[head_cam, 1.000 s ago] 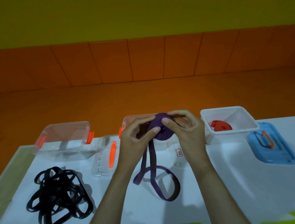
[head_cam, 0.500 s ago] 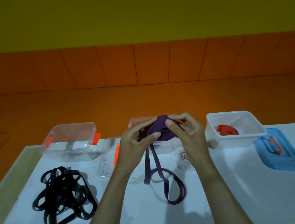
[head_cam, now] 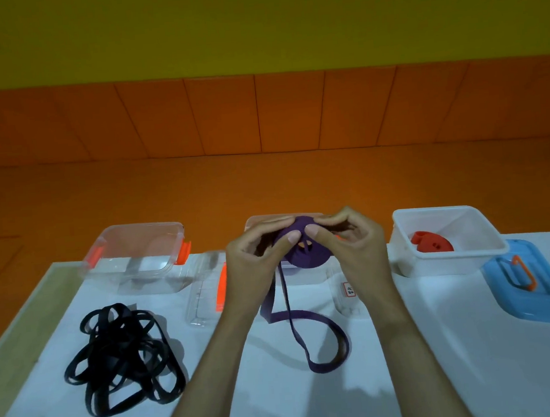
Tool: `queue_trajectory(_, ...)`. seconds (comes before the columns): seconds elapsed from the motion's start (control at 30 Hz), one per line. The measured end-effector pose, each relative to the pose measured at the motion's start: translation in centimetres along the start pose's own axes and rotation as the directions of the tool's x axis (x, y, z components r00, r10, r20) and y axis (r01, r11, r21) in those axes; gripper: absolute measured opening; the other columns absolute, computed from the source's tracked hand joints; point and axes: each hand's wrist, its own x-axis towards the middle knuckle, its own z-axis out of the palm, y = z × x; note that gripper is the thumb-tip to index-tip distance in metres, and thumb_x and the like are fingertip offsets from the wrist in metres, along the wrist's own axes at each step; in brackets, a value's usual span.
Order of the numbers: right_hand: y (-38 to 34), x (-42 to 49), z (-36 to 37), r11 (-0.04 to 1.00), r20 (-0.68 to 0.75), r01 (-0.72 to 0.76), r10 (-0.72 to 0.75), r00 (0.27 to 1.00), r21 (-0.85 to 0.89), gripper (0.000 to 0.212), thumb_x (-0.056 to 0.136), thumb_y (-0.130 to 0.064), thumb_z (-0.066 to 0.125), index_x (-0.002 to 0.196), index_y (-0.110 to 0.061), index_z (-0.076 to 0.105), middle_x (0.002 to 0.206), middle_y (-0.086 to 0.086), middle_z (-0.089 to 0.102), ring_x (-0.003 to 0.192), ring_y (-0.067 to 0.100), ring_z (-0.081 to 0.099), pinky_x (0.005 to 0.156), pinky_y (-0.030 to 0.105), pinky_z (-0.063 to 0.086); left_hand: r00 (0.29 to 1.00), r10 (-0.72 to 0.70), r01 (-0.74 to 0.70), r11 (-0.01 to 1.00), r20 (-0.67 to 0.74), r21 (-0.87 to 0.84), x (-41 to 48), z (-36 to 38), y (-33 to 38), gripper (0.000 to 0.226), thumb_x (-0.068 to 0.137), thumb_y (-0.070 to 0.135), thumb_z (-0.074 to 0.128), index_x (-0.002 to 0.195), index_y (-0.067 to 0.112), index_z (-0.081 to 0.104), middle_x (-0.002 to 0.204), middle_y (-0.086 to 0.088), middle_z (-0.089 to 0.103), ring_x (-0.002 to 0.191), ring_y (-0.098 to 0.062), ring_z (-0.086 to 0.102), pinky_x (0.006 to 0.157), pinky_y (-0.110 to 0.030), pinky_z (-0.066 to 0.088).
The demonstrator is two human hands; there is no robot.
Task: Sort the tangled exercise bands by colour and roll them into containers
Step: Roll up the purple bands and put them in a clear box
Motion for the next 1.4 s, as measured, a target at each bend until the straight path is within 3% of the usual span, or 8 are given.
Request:
queue_trajectory(0.17, 1.0, 0.6, 0.8, 0.999, 0.0, -0.04, 0.04, 0.999, 0.031, 0.017, 0.087, -0.007, 0.082, 0.09, 0.0, 0.067, 0.097, 0.01, 0.077, 0.095, 0.025, 0.076, 0.082, 0.039, 0.063, 0.999, -0.044, 0.044, 0.998, -0.008, -0.055, 0.4, -1.3, -0.3, 0.028, 0.084, 0.009, 0.08, 0.111, 0.014, 0.077, 0.116, 0.0, 0.077, 0.116, -0.02, 0.07, 0.093, -0.027, 0.055)
queue_trajectory(0.37, 1.6, 1.2, 0.6, 0.997, 0.02, -0.077, 0.077, 0.997, -0.015, 0.027, 0.081, -0.021, 0.087, 0.089, -0.009, 0.065, 0.091, 0.002, 0.073, 0.09, 0.019, 0.072, 0.08, 0.032, 0.059, 0.99, -0.1, 0.095, 0.994, -0.096, -0.061, 0.9, -1.0, -0.7, 0.023, 0.072, 0.009, 0.089, 0.091, 0.009, 0.076, 0.101, -0.004, 0.078, 0.102, -0.021, 0.074, 0.087, -0.031, 0.059)
queue_trajectory(0.53, 0.9, 2.0, -0.1, 0.996, 0.014, -0.082, 0.082, 0.997, 0.021, 0.016, 0.088, -0.016, 0.082, 0.103, -0.017, 0.077, 0.103, -0.002, 0.079, 0.1, 0.018, 0.075, 0.082, 0.03, 0.061, 0.986, -0.165, 0.164, 0.984, 0.004, -0.074, 1.7, -1.0, -0.9, 0.023, 0.084, 0.002, 0.081, 0.105, 0.013, 0.079, 0.106, 0.0, 0.08, 0.104, -0.015, 0.075, 0.085, -0.024, 0.059)
queue_trajectory(0.7, 1.6, 2.5, -0.5, 0.994, 0.058, -0.08, 0.084, 0.995, -0.071, 0.031, 0.083, -0.024, 0.087, 0.09, -0.009, 0.06, 0.091, 0.006, 0.068, 0.089, 0.016, 0.068, 0.073, 0.037, 0.057, 0.995, -0.094, 0.092, 0.994, 0.039, 0.052, 2.6, -0.3, -1.2, 0.02, 0.082, 0.006, 0.085, 0.101, 0.013, 0.08, 0.101, 0.0, 0.079, 0.099, -0.018, 0.076, 0.082, -0.028, 0.061)
queue_trajectory(0.87, 1.7, 2.8, -0.7, 0.999, 0.011, -0.046, 0.046, 0.999, 0.009, 0.019, 0.086, -0.013, 0.083, 0.101, -0.015, 0.072, 0.1, -0.005, 0.075, 0.1, 0.015, 0.073, 0.079, 0.026, 0.059, 0.988, -0.144, 0.144, 0.99, 0.063, 0.005, 2.7, 0.2, -2.3, 0.026, 0.086, 0.006, 0.081, 0.111, 0.015, 0.079, 0.112, 0.001, 0.079, 0.108, -0.016, 0.074, 0.089, -0.028, 0.059)
queue_trajectory(1.0, 2.6, 2.8, -1.2, 0.997, 0.049, -0.071, 0.071, 0.996, -0.01, 0.012, 0.09, -0.013, 0.079, 0.101, -0.014, 0.072, 0.104, -0.001, 0.076, 0.105, 0.019, 0.072, 0.087, 0.031, 0.058, 0.99, -0.106, 0.103, 0.994, 0.092, 0.036, 3.4, 0.1, -2.1, 0.027, 0.085, 0.005, 0.082, 0.11, 0.014, 0.079, 0.111, 0.0, 0.079, 0.106, -0.018, 0.074, 0.088, -0.029, 0.06)
queue_trajectory(1.2, 2.8, 3.2, -2.1, 0.997, 0.018, -0.061, 0.061, 0.998, -0.04, 0.022, 0.081, -0.021, 0.087, 0.089, -0.014, 0.068, 0.096, 0.004, 0.074, 0.098, 0.028, 0.073, 0.086, 0.055, 0.06, 0.999, -0.05, 0.051, 0.993, -0.01, 0.105, 3.3, 1.3, -2.6, 0.02, 0.082, 0.01, 0.086, 0.1, 0.013, 0.077, 0.101, 0.0, 0.077, 0.098, -0.017, 0.075, 0.083, -0.026, 0.06)
queue_trajectory(1.4, 2.7, 3.5, -2.4, 0.996, 0.04, -0.086, 0.086, 0.995, -0.01, 0.016, 0.085, -0.026, 0.084, 0.099, -0.027, 0.077, 0.108, -0.001, 0.076, 0.111, 0.023, 0.072, 0.101, 0.06, 0.054, 0.979, -0.139, 0.135, 0.99, 0.149, 0.038, 3.5, 0.1, -2.7, 0.034, 0.086, 0.004, 0.08, 0.118, 0.012, 0.077, 0.121, -0.003, 0.076, 0.116, -0.019, 0.071, 0.096, -0.034, 0.059)
